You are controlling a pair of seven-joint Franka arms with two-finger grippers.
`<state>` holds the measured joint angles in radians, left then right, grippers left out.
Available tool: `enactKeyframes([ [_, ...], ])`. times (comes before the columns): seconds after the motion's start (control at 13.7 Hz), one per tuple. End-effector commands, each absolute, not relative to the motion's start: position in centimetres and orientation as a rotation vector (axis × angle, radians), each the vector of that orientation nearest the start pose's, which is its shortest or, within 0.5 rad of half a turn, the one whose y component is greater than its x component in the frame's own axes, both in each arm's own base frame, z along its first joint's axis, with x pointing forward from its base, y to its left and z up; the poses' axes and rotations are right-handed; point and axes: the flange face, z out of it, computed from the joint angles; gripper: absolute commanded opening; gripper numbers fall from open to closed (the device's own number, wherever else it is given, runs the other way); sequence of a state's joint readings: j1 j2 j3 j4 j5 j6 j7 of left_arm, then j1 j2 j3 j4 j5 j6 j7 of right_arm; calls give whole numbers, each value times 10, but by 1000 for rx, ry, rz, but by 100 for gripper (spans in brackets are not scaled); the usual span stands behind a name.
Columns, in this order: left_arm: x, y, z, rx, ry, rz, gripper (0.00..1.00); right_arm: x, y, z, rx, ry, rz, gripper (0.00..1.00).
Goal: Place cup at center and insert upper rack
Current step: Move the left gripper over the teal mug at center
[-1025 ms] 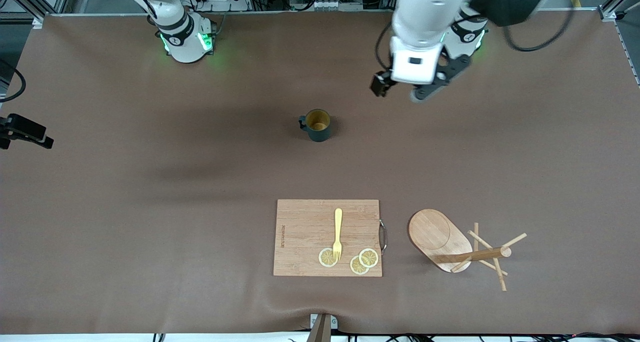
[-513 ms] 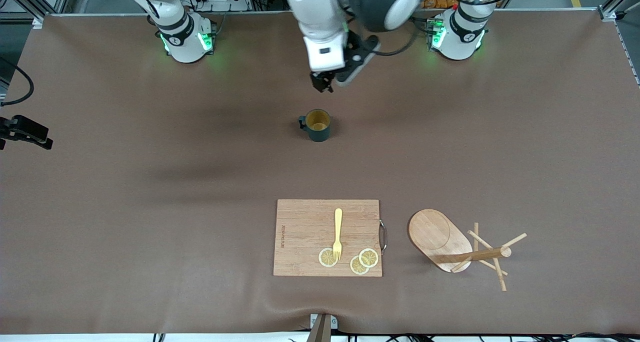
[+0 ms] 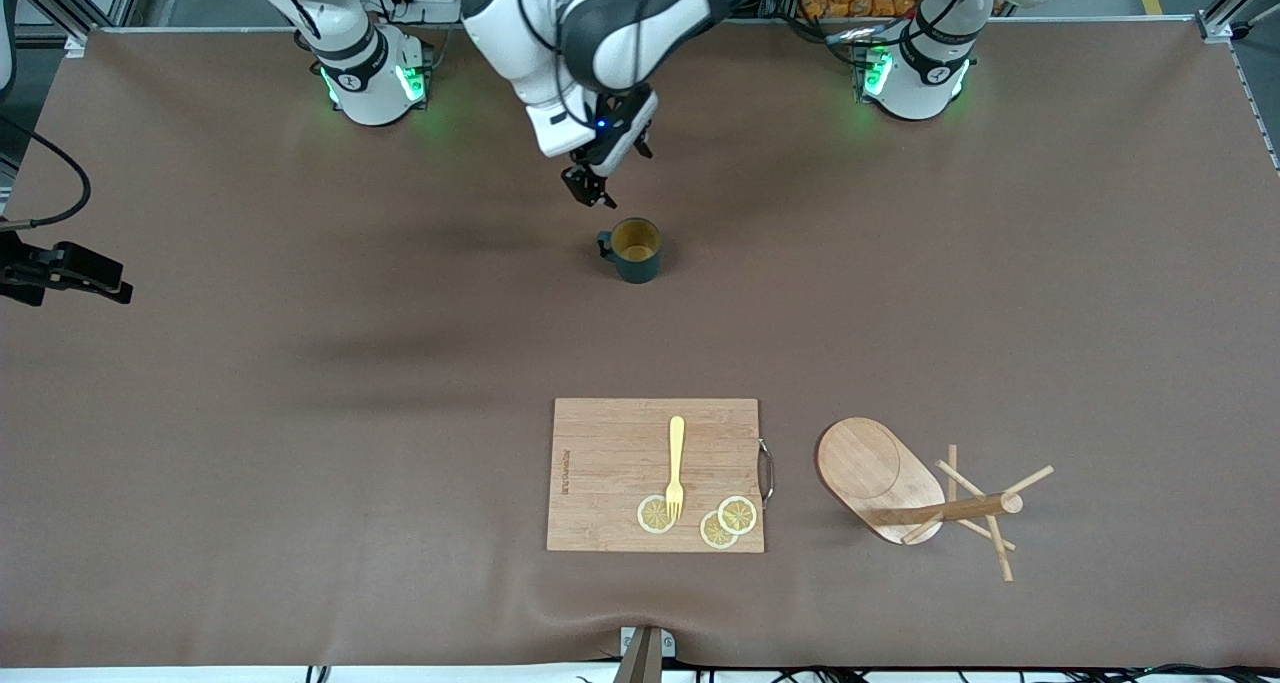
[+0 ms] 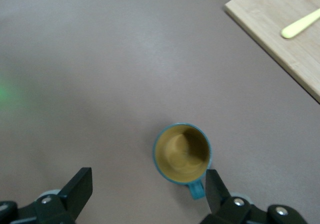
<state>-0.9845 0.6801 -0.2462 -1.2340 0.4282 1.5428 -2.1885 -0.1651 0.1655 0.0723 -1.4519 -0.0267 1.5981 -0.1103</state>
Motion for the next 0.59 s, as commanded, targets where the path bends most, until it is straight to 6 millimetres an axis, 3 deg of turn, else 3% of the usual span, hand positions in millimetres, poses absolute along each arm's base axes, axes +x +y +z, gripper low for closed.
enactKeyframes([
  [0.0,309,-651,340,-2515,-1288,-585,100,602,-62,590,-3141,-11,16,100],
  [0.22,294,-675,309,-2548,-1257,-667,100,603,-60,592,-3147,-16,10,100],
  [0.51,279,-682,249,-2511,-1168,-727,100,602,-64,592,-3149,-7,10,100],
])
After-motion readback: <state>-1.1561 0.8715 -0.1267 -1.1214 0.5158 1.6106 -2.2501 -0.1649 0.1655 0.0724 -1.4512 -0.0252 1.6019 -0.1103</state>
